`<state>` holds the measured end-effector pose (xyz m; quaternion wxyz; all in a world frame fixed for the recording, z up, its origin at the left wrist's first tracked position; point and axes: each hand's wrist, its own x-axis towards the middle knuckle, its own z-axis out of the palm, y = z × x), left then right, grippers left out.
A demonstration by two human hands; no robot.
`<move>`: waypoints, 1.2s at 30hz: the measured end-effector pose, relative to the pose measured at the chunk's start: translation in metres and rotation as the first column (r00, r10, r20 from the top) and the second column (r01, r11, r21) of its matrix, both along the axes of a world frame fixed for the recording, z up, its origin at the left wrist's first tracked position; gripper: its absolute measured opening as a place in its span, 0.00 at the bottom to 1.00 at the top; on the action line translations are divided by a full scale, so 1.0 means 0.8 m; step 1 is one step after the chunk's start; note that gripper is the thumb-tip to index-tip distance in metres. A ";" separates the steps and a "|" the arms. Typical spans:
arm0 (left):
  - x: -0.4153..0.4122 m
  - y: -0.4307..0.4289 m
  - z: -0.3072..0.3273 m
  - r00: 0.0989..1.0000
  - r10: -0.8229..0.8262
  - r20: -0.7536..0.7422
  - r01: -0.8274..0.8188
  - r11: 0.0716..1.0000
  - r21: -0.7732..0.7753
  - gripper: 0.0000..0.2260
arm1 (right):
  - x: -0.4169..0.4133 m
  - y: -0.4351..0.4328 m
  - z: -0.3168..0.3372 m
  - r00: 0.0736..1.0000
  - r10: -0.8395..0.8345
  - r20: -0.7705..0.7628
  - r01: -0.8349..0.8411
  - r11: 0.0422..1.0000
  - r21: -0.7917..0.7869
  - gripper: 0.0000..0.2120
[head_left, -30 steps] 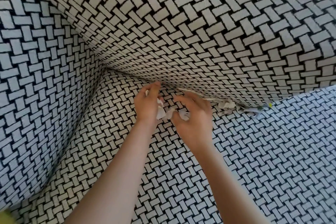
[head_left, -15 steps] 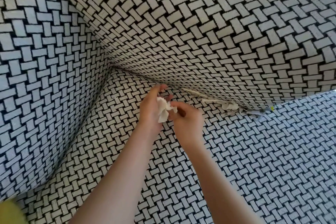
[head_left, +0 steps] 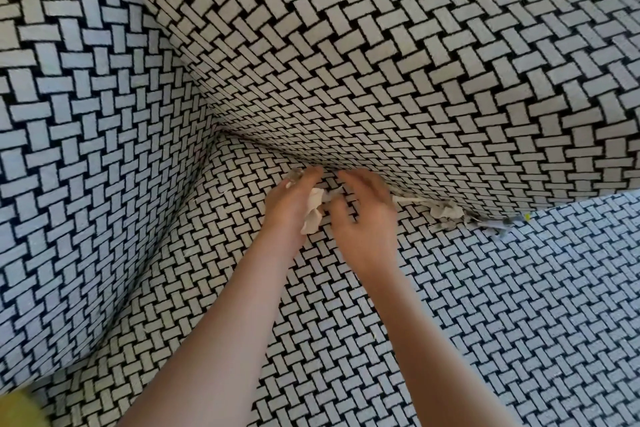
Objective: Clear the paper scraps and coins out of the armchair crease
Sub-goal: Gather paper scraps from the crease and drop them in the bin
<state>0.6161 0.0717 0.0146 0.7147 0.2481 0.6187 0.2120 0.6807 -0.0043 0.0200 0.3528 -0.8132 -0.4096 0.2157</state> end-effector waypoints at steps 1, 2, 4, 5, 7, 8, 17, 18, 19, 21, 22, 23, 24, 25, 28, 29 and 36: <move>0.002 0.003 0.002 0.999 -0.018 -0.046 0.020 0.999 0.032 0.05 | 0.010 0.002 -0.002 0.998 0.016 0.059 -0.011 0.996 -0.087 0.21; 0.003 0.004 0.003 0.996 -0.036 -0.084 0.041 0.997 0.066 0.05 | 0.018 0.005 -0.004 0.985 0.106 0.138 -0.075 0.974 -0.214 0.23; 0.002 0.006 0.001 0.992 -0.056 -0.115 0.070 0.990 0.121 0.07 | 0.028 0.020 -0.004 0.889 0.393 0.236 -0.267 0.862 -0.431 0.28; 0.002 0.006 -0.001 0.991 -0.063 -0.119 0.079 0.987 0.139 0.08 | 0.030 0.032 -0.004 0.827 0.507 0.242 -0.349 0.802 -0.485 0.30; 0.000 0.006 -0.005 0.988 -0.052 -0.142 0.074 0.986 0.152 0.10 | 0.029 0.060 -0.003 0.733 0.641 0.227 -0.449 0.707 -0.546 0.30; 0.001 0.006 -0.006 0.986 -0.036 -0.162 0.061 0.986 0.153 0.10 | 0.029 0.073 -0.004 0.721 0.663 0.204 -0.464 0.679 -0.569 0.29; -0.011 0.011 -0.001 0.989 -0.066 -0.134 0.081 0.991 0.103 0.07 | 0.023 0.109 -0.014 0.780 0.606 0.158 -0.296 0.579 -0.760 0.14; -0.013 0.013 0.002 0.987 -0.073 -0.144 0.088 0.991 0.104 0.07 | 0.021 0.112 -0.014 0.784 0.602 0.152 -0.282 0.563 -0.777 0.15; -0.016 0.016 0.005 0.982 -0.085 -0.167 0.102 0.990 0.098 0.07 | 0.020 0.114 -0.013 0.784 0.604 0.146 -0.270 0.543 -0.795 0.16; -0.018 0.019 0.011 0.975 -0.107 -0.194 0.126 0.988 0.087 0.06 | 0.021 0.113 -0.011 0.785 0.603 0.139 -0.236 0.498 -0.834 0.17; -0.018 0.019 0.012 0.974 -0.118 -0.191 0.136 0.987 0.086 0.06 | 0.024 0.112 -0.008 0.787 0.601 0.138 -0.216 0.478 -0.851 0.17; -0.017 0.017 0.012 0.975 -0.122 -0.184 0.139 0.987 0.083 0.06 | 0.028 0.109 -0.006 0.787 0.602 0.136 -0.200 0.458 -0.867 0.17; -0.015 0.015 0.012 0.977 -0.122 -0.173 0.137 0.987 0.079 0.08 | 0.032 0.106 -0.005 0.783 0.608 0.132 -0.188 0.435 -0.881 0.17; -0.014 0.011 0.012 0.980 -0.119 -0.159 0.132 0.988 0.075 0.09 | 0.035 0.102 -0.006 0.775 0.619 0.127 -0.179 0.409 -0.895 0.17; 0.000 0.003 0.014 0.976 -0.158 -0.150 0.168 0.984 0.060 0.03 | 0.042 0.093 -0.009 0.748 0.653 0.115 -0.152 0.337 -0.929 0.19; 0.004 0.002 0.014 0.973 -0.173 -0.152 0.183 0.982 0.052 0.02 | 0.043 0.092 -0.010 0.745 0.657 0.113 -0.142 0.322 -0.936 0.20; 0.019 -0.016 0.008 0.983 -0.163 -0.080 0.165 0.986 0.021 0.06 | 0.051 0.070 -0.012 0.691 0.704 0.164 -0.019 0.244 -0.970 0.24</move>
